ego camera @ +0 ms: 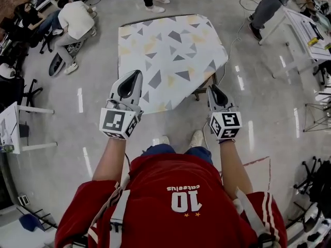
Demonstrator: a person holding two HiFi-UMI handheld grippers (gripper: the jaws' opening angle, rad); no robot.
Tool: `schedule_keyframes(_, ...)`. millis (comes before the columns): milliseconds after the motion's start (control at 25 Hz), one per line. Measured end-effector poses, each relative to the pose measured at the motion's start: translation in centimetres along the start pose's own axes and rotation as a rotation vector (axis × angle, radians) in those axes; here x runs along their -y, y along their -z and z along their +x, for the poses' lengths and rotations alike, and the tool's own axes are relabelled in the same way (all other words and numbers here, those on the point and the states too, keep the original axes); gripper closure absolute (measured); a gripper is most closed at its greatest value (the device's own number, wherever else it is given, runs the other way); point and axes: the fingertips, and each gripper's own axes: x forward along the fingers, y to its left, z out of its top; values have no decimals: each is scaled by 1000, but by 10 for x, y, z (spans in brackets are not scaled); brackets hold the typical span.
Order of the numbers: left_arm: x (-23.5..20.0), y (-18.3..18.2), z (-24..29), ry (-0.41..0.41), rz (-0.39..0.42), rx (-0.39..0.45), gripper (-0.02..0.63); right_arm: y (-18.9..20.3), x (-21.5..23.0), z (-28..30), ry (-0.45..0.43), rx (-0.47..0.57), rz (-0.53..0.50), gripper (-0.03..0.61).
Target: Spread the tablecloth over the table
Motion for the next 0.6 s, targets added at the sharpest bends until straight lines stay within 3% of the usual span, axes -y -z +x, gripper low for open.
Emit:
schedule_keyframes(240, 7, 25, -4, 93, 7, -52, 607, 101, -5, 16, -9, -123, 310, 429)
schedule_keyframes(440, 10, 43, -12, 159, 12, -77, 607, 171, 4, 34, 19, -151, 598, 400)
schedule_keyframes(600, 16, 44, -17, 205, 18, -87, 607, 202, 16, 48, 69, -182, 647, 399)
